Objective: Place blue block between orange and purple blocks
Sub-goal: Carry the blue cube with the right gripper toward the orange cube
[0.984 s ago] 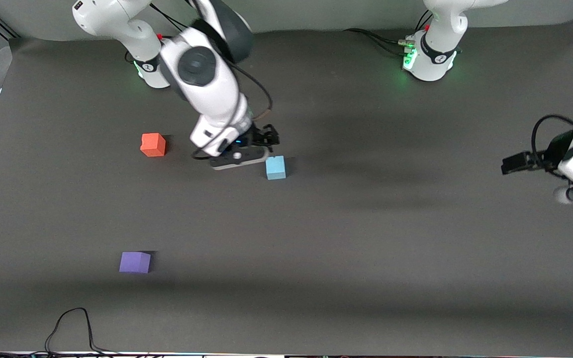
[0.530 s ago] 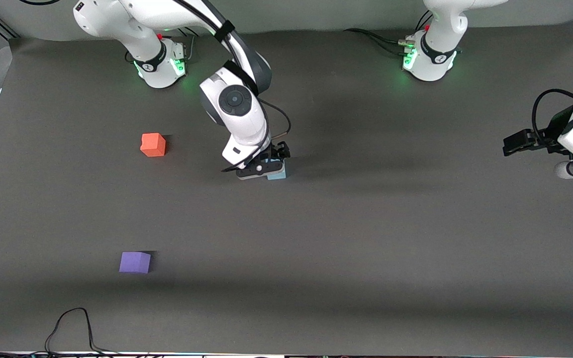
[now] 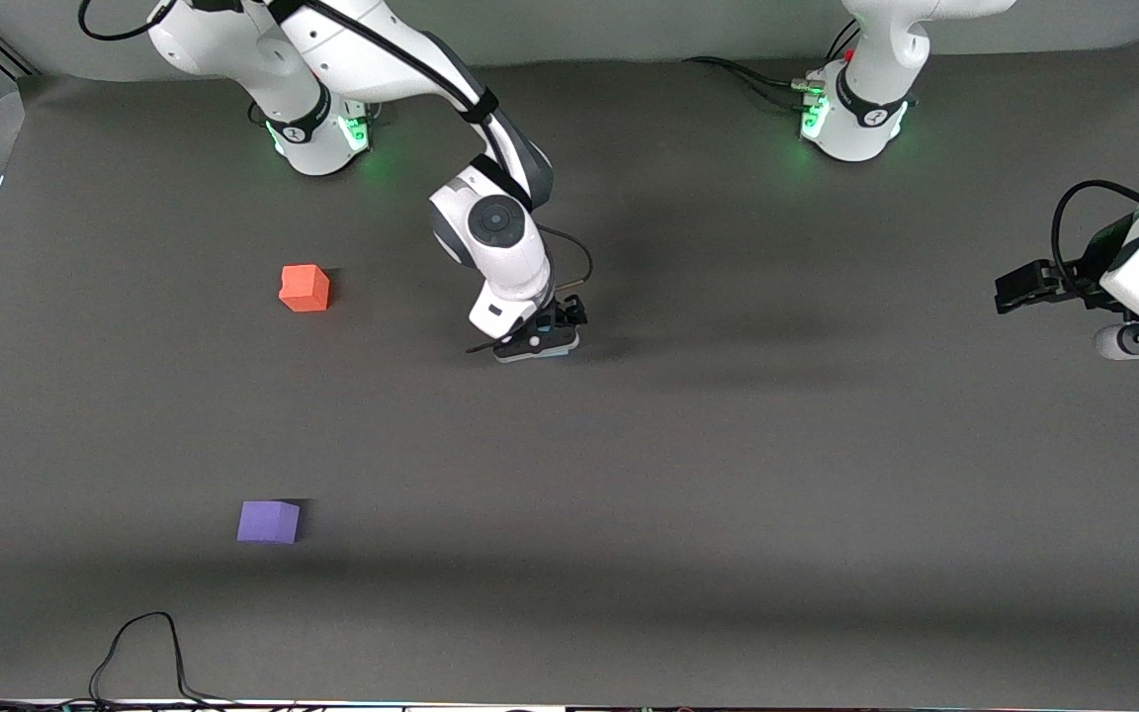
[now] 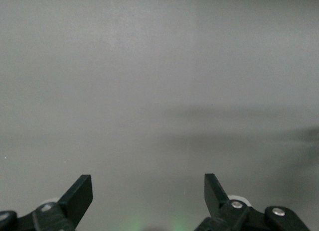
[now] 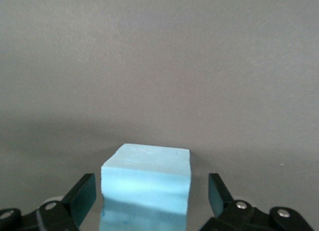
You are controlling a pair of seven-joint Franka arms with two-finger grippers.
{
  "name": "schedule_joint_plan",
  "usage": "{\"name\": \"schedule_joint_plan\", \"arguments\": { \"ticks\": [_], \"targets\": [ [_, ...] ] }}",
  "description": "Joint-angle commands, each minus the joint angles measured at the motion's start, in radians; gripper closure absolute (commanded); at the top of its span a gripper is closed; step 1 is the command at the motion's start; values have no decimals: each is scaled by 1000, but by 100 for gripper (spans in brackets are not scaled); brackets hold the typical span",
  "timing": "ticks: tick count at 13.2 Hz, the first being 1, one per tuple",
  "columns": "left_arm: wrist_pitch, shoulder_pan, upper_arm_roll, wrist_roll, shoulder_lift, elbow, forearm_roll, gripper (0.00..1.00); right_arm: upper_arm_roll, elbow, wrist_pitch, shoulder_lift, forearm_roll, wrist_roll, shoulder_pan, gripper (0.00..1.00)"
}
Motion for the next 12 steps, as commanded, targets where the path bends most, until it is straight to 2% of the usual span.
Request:
{"name": "schedule_joint_plan", "arguments": {
  "ticks": [1,2,4,5,6,8,10,12],
  "targets": [
    [-34,-11,19,32,10,35,-10,0,-17,10,8,11,-5,33,19,1],
    [-34,-10,19,32,9,32,-13,0,-17,10,8,11,-5,33,17,8],
    [-33,-10,17,36,7,30,-14,0,-17,10,8,11,-5,33,17,44],
    [-34,-10,17,38,7,30,-14,0,-18,10,8,10,-5,33,16,58],
    [-34,-8,14,44,7,29,-14,0,-21,10,7,4,-6,31,12,64],
    [-57,-7,14,93,7,30,-14,0,-47,10,-10,-39,-6,24,9,64],
    [-57,-8,16,91,7,30,-14,0,-101,22,-169,-132,-6,-5,-3,64],
    [-57,-8,16,93,6,32,-14,0,-167,36,-348,-266,-5,-146,-58,64]
  ]
}}
